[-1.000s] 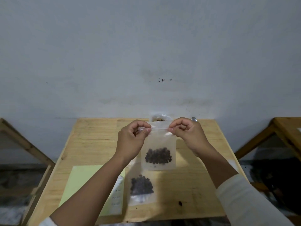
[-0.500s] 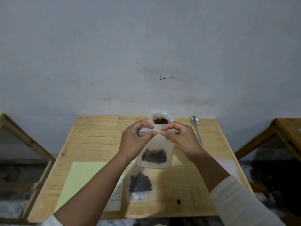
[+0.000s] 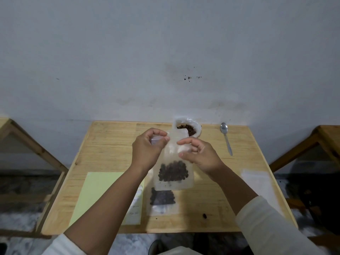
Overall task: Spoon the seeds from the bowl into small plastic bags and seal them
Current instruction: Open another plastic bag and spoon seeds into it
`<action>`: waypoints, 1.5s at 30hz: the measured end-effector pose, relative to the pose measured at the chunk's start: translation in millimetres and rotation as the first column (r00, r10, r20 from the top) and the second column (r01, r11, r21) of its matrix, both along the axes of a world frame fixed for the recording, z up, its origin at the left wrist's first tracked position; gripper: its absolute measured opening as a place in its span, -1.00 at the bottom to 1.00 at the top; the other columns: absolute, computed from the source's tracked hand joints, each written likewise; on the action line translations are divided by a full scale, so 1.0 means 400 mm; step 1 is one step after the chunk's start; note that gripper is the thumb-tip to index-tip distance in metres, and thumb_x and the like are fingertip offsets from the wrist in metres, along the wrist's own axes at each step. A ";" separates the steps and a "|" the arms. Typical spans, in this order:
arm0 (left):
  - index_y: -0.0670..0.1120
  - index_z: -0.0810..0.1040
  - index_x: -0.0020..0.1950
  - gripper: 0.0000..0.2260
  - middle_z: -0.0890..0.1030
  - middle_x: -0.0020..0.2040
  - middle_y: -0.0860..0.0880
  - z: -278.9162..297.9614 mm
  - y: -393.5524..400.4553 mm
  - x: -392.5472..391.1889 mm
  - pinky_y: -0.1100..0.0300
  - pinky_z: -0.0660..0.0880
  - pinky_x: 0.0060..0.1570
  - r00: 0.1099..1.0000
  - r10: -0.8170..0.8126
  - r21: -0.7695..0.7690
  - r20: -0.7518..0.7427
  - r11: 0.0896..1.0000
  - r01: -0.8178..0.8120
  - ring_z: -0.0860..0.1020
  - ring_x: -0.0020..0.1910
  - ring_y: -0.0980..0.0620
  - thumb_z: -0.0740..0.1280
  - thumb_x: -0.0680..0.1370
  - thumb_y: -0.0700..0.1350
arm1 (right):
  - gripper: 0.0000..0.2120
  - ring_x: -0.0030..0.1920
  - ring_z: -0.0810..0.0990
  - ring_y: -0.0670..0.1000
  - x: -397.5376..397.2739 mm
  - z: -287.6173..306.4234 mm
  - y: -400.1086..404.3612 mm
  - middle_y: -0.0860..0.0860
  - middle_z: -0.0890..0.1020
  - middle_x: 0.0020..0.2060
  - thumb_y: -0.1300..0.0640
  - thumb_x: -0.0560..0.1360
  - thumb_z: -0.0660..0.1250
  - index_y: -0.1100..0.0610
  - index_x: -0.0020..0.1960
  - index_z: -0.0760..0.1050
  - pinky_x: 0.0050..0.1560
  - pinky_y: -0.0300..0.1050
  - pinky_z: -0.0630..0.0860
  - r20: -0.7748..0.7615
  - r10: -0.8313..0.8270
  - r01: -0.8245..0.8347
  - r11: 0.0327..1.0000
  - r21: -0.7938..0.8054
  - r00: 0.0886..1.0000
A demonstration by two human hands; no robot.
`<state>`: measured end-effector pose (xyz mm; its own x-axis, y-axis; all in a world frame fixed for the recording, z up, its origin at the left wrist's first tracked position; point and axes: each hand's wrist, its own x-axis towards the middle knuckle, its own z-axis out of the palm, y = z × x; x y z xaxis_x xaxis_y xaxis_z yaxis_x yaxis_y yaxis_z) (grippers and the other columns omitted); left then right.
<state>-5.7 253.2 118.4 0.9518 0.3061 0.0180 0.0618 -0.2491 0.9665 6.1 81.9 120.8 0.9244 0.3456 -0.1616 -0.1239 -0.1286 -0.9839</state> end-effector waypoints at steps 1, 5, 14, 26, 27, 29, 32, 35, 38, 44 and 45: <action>0.05 0.61 -0.16 -0.95 0.61 -0.25 0.20 -0.009 0.006 -0.004 0.30 0.39 -0.23 1.000 -0.008 -0.003 -0.014 1.000 0.008 0.47 -0.33 0.29 0.45 0.44 -0.07 | -0.78 -0.29 0.54 -0.01 -0.006 -0.016 0.002 0.08 0.60 -0.27 0.31 0.40 0.43 0.02 -0.06 0.60 -0.18 -0.15 0.52 -0.011 -0.016 0.016 1.000 -0.016 1.000; 0.06 0.61 -0.06 -0.90 0.49 -0.39 0.21 -0.069 0.019 -0.042 0.36 0.33 -0.32 0.994 -0.049 0.072 -0.099 0.996 0.056 0.39 -0.40 0.22 0.45 0.44 -0.07 | -0.85 -0.29 0.52 -0.06 -0.021 -0.083 0.020 -0.06 0.63 -0.34 0.32 0.39 0.43 0.11 -0.11 0.61 -0.20 -0.22 0.49 -0.059 -0.166 0.165 0.986 -0.031 0.984; 0.04 0.58 0.15 -0.72 0.56 -0.24 0.03 -0.265 0.033 -0.123 0.50 0.37 -0.22 0.943 0.011 0.249 -0.333 0.965 0.077 0.48 -0.28 0.19 0.43 0.45 -0.11 | -0.87 -0.23 0.52 -0.15 -0.064 -0.291 0.082 -0.14 0.56 -0.27 0.16 0.40 0.41 -0.01 -0.07 0.59 -0.27 -0.42 0.36 -0.011 -0.189 0.164 0.879 -0.449 0.982; -0.16 0.48 0.31 -0.68 0.43 0.37 -0.12 -0.357 0.034 -0.126 0.35 0.11 0.34 0.929 -0.137 0.529 -0.345 0.789 0.313 0.32 0.40 -0.04 0.26 0.56 -0.17 | -0.87 -0.01 0.43 -0.02 -0.083 -0.391 0.130 0.11 0.50 -0.02 0.32 0.45 0.25 0.27 -0.05 0.54 0.04 -0.25 0.36 0.320 0.078 0.185 0.679 -0.710 0.944; -0.19 0.50 0.28 -0.70 0.48 0.31 -0.15 -0.357 0.031 -0.128 0.26 0.20 0.33 0.926 -0.160 0.530 -0.342 0.781 0.331 0.37 0.35 -0.09 0.25 0.56 -0.18 | -0.85 -0.06 0.47 0.00 -0.086 -0.404 0.134 0.14 0.57 -0.11 0.31 0.44 0.20 0.26 -0.12 0.55 0.02 -0.22 0.38 0.345 0.158 0.161 0.661 -0.733 0.925; -0.25 0.53 0.20 -0.70 0.54 0.18 -0.20 -0.367 0.022 -0.134 0.14 0.35 0.26 0.909 -0.192 0.538 -0.371 0.753 0.379 0.47 0.23 -0.16 0.15 0.58 -0.15 | -0.74 -0.16 0.57 0.08 -0.097 -0.418 0.137 0.13 0.62 -0.24 0.22 0.42 0.11 0.24 -0.21 0.57 -0.05 -0.17 0.48 0.354 0.289 0.115 0.608 -0.786 0.889; -0.30 0.47 0.26 -0.51 0.51 0.22 -0.26 -0.373 0.014 -0.141 0.09 0.31 0.35 0.896 -0.209 0.578 -0.393 0.701 0.417 0.43 0.28 -0.20 -0.05 0.57 -0.02 | -0.66 -0.15 0.62 0.14 -0.115 -0.396 0.137 0.16 0.65 -0.22 0.16 0.47 0.07 0.28 -0.14 0.59 -0.08 -0.06 0.59 0.316 0.443 0.082 0.470 -0.879 0.839; -0.29 0.34 0.38 -0.50 0.41 0.35 -0.23 -0.351 0.016 -0.145 0.16 0.10 0.44 0.859 -0.241 0.608 -0.451 0.621 0.494 0.30 0.39 -0.15 -0.08 0.61 0.00 | -0.63 -0.16 0.65 0.15 -0.124 -0.371 0.129 0.18 0.67 -0.22 0.18 0.47 0.07 0.31 -0.15 0.62 -0.05 -0.04 0.61 0.319 0.552 0.066 0.428 -0.901 0.771; -0.24 0.35 0.33 -0.52 0.42 0.30 -0.17 -0.325 0.011 -0.132 0.22 0.13 0.37 0.832 -0.253 0.592 -0.493 0.604 0.534 0.33 0.33 -0.09 -0.07 0.58 0.02 | -0.60 -0.09 0.67 0.11 -0.117 -0.356 0.110 0.16 0.69 -0.17 0.15 0.45 0.06 0.29 -0.15 0.65 0.01 -0.06 0.58 0.225 0.581 -0.010 0.373 -0.928 0.782; -0.20 0.35 0.33 -0.69 0.41 0.31 -0.15 -0.268 -0.053 -0.077 0.16 0.28 0.25 0.835 -0.274 0.642 -0.477 0.541 0.544 0.34 0.31 -0.07 0.09 0.62 -0.12 | -0.54 0.46 0.18 0.07 -0.089 -0.325 0.014 0.15 0.27 0.44 0.08 0.60 0.08 0.25 0.44 0.19 0.47 -0.07 0.15 0.160 0.405 -0.026 0.417 -0.909 0.900; -0.19 0.36 0.34 -0.69 0.41 0.32 -0.16 -0.259 -0.075 -0.067 0.12 0.30 0.23 0.843 -0.287 0.631 -0.455 0.565 0.532 0.36 0.30 -0.09 0.09 0.62 -0.13 | -0.53 0.47 0.16 0.06 -0.084 -0.314 -0.015 0.14 0.26 0.45 0.07 0.60 0.09 0.24 0.45 0.18 0.47 -0.08 0.15 0.173 0.374 -0.001 0.421 -0.907 0.911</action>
<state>-32.4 223.0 14.8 0.9668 -0.1141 -0.2286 -0.0070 -0.9062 0.4228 -27.7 76.0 -4.6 0.9087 0.3574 -0.2156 0.2923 -0.9136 -0.2827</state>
